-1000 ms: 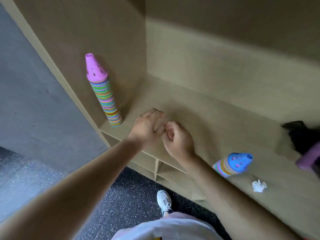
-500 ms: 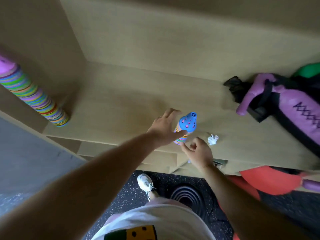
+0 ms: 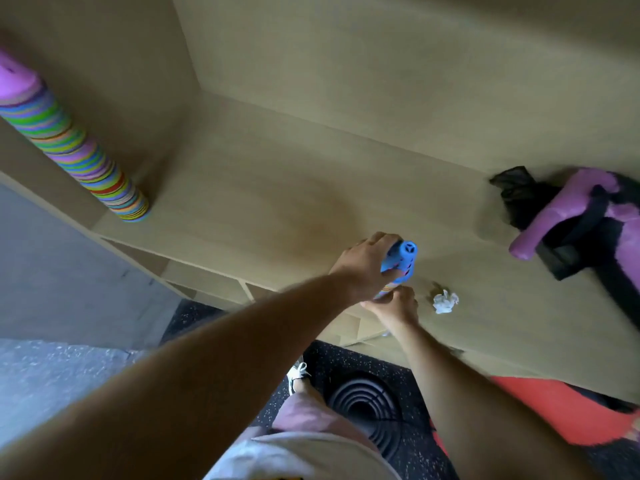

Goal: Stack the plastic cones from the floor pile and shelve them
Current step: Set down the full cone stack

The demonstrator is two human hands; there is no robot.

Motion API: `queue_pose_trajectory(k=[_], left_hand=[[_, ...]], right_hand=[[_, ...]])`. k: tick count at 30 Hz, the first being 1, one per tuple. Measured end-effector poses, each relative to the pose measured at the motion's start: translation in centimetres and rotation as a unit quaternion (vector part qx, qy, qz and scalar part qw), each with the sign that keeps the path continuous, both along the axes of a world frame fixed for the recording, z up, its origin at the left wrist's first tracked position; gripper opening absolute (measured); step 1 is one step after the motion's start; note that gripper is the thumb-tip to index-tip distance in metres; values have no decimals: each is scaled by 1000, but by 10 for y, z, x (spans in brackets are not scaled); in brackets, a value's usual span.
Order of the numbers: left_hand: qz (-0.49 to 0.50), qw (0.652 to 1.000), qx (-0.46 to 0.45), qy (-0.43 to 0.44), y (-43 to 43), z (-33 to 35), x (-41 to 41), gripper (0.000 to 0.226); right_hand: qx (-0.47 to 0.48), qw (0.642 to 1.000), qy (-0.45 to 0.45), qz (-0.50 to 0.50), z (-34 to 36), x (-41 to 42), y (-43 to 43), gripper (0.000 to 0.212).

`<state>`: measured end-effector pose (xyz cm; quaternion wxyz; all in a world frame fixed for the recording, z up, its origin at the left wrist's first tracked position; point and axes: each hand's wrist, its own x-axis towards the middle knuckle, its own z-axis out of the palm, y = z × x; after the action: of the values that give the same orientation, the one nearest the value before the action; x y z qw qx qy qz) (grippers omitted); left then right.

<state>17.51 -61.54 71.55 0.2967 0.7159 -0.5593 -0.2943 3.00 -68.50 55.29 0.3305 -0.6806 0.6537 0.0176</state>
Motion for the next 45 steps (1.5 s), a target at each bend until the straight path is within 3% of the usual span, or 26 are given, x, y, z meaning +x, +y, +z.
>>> queue_pose_trajectory(k=[4, 9, 13, 19, 23, 29, 34, 38, 45], left_hand=[[-8, 1000, -11, 18, -2, -6, 13, 54], [56, 998, -17, 38, -2, -11, 47, 56], [122, 991, -28, 54, 10, -6, 91, 56], [206, 974, -64, 68, 34, 13, 149, 57], [262, 957, -103, 77, 54, 37, 180, 61], [337, 927, -158, 43, 93, 92, 229, 53], [376, 902, -211, 9, 119, 139, 253, 51], [389, 889, -242, -31, 141, 190, 273, 48], [440, 851, -262, -119, 177, 287, 317, 35]], right_hand=[[-32, 998, -46, 35, 2, 20, -6, 69], [-34, 973, -210, 96, 6, 51, 0, 30], [-14, 956, -268, 120, 14, 93, 1, 36], [1, 950, -280, 142, 17, 168, -2, 41], [19, 942, -297, 152, 48, 216, 5, 32], [15, 904, -356, 235, 94, 289, 10, 39], [7, 863, -423, 275, 157, 331, 30, 87], [-10, 816, -473, 332, 210, 365, 48, 58], [5, 765, -511, 393, 307, 422, 86, 46]])
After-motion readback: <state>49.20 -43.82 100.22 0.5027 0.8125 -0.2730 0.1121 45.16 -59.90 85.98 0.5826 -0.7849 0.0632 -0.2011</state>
